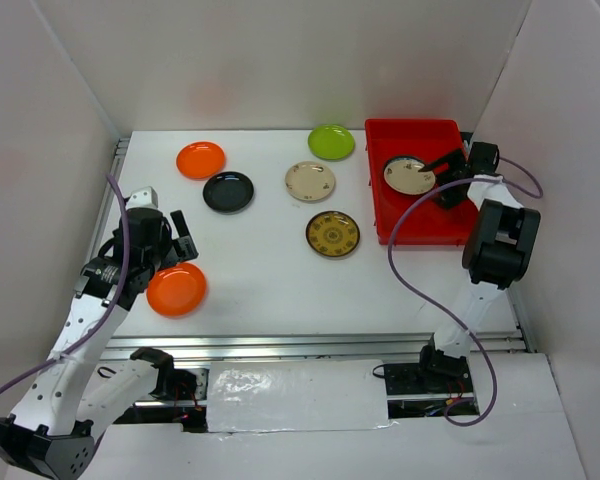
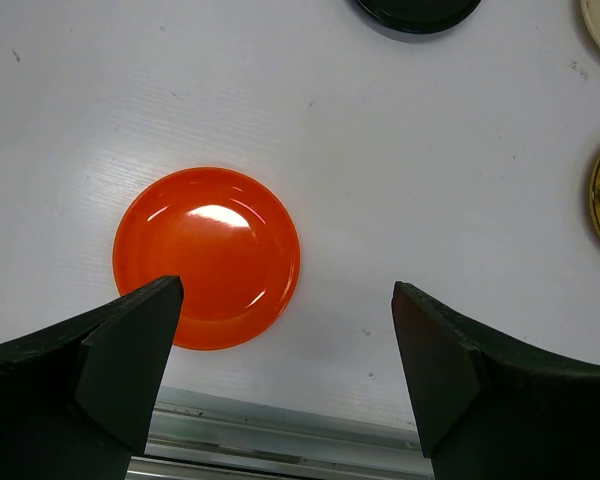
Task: Place the plates into the plastic bin on the countertop
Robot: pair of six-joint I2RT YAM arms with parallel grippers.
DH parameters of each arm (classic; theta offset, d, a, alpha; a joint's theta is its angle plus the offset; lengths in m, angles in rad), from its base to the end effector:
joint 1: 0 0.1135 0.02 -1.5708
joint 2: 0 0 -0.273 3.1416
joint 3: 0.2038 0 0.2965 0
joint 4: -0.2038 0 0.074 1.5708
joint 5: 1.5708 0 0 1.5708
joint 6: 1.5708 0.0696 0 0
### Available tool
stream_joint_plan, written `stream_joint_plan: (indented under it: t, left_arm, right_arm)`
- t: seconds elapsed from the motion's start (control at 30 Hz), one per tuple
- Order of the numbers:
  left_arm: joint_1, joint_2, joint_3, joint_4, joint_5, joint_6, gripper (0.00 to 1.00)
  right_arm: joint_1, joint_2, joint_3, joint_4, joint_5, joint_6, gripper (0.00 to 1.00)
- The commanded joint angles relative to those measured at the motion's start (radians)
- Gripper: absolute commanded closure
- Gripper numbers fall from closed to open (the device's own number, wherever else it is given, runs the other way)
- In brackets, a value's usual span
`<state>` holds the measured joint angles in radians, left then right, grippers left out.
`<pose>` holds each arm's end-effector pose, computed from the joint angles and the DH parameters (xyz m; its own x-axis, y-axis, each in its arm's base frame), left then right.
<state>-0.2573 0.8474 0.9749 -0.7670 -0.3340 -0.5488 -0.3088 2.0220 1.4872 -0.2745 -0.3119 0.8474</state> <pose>0.2300 -0.0369 0.3312 -0.4851 -0.3820 -0.7866 -0.3130 0.9158 -0.2517 0.4983 -0.1365 0.1613 -0.3908 0.8735 -0.2903 0.5748 0.4779 0.6642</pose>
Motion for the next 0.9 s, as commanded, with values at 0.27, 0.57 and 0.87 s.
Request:
stream_joint_plan:
  t: [0.27, 0.57, 0.87]
  left_arm:
    - [0.003, -0.027, -0.007, 0.037, -0.011, 0.01, 0.01]
    - [0.003, -0.016, 0.005, 0.006, -0.076, -0.023, 0.01]
    - [0.001, -0.039, -0.001, 0.021, -0.045, -0.008, 0.01]
  right_arm:
    - [0.348, -0.673, -0.331, -0.109, 0.363, -0.113, 0.0]
    - [0.919, -1.173, -0.951, 0.053, 0.672, 0.289, 0.0]
    - [0.878, -0.869, -0.998, 0.306, 0.585, 0.424, 0.03]
